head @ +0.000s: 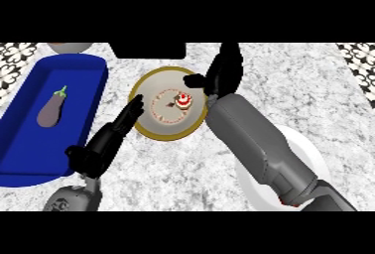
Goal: Pick the cupcake from the plate and place it in the bowl
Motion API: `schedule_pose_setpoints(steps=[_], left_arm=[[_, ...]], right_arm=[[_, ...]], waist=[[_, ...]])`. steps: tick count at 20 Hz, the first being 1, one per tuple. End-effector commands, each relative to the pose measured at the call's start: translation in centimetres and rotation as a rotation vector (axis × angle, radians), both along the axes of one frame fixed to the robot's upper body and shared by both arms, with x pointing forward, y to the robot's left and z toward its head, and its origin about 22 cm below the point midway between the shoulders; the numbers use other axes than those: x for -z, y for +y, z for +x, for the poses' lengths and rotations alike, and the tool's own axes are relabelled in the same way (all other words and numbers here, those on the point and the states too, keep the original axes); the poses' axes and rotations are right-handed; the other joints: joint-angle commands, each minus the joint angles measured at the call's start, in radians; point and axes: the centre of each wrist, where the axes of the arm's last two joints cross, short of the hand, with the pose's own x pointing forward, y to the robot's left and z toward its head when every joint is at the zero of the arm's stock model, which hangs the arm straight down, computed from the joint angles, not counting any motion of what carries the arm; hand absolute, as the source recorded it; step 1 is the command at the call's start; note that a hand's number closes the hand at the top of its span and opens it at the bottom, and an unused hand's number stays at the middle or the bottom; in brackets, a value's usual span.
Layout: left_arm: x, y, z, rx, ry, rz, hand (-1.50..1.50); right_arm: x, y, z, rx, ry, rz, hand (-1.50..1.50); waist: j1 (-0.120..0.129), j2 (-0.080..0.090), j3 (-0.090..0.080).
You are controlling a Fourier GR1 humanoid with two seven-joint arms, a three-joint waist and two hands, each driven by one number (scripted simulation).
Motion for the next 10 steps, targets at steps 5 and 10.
schedule_pose_setpoints(steps=[5,10], left_arm=[[0.4,-0.1,-1.2,-0.031,0.008,-0.003,0.00],[0.4,2.3,-1.4,-0.061,-0.002,0.006,0.00]], right_arm=[[3.3,-6.2,-3.2,0.133,-0.138,0.179,-1.50],[5.2,-11.9,-8.9,0.124,-0.145,0.180,-1.50]], waist=[[-0.044,-0.011,0.000],[-0.053,-0.012,0.000]])
